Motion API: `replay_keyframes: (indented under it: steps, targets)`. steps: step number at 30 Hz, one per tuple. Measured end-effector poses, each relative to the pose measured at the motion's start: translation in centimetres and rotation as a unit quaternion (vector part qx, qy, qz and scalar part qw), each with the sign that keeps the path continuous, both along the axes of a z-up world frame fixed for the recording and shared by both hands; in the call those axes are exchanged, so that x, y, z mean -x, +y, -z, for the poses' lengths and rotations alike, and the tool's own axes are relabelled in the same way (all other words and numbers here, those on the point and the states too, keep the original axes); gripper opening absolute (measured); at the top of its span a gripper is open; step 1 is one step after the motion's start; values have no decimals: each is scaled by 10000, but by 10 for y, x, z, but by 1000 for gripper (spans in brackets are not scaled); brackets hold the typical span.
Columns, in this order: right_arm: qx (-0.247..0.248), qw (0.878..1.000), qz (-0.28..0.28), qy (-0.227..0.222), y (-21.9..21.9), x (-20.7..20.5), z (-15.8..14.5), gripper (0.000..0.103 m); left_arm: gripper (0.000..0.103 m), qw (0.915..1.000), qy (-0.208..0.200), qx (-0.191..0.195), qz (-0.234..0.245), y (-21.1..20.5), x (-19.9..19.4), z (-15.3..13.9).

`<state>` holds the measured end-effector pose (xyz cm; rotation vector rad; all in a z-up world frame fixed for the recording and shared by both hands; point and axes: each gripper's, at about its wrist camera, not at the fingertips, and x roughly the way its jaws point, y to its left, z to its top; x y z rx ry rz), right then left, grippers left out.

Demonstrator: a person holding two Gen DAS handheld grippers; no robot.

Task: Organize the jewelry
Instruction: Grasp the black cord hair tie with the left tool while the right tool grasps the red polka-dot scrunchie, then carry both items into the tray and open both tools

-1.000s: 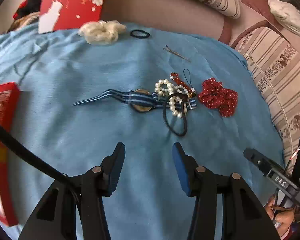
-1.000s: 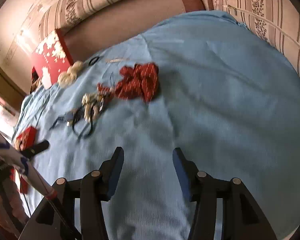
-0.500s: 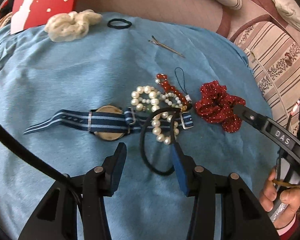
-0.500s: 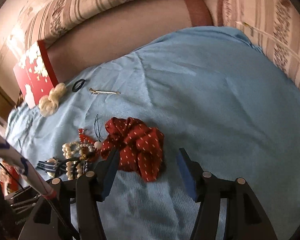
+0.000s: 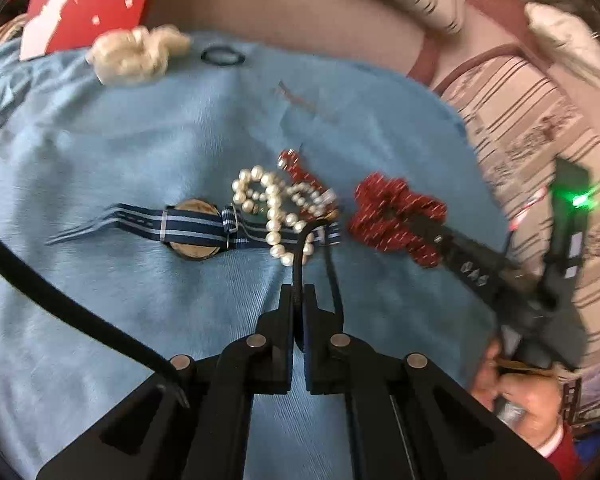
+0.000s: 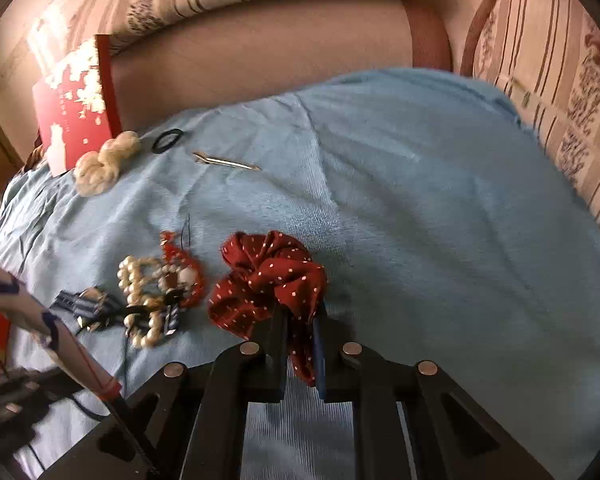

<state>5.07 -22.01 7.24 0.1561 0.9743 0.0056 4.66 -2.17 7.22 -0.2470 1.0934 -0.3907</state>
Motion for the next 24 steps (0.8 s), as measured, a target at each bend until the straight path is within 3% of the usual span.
replay_keyframes:
  steps: [7, 13, 18, 24]
  targets:
    - [-107, 9994, -134, -300, 6, 42, -44, 11, 3, 9986, -432, 257, -187, 57, 55, -59]
    - [-195, 9965, -622, -516, 42, 72, -85, 11, 3, 9948, -778, -137, -637, 131, 103, -95]
    - [-222, 9880, -1406, -607, 109, 88, -111, 11, 3, 9856, -968, -642, -1226, 212, 139, -112]
    - [-249, 9692, -2406, -456, 210, 100, -120, 11, 3, 9723, -764, -1077, -1927, 302, 157, -103]
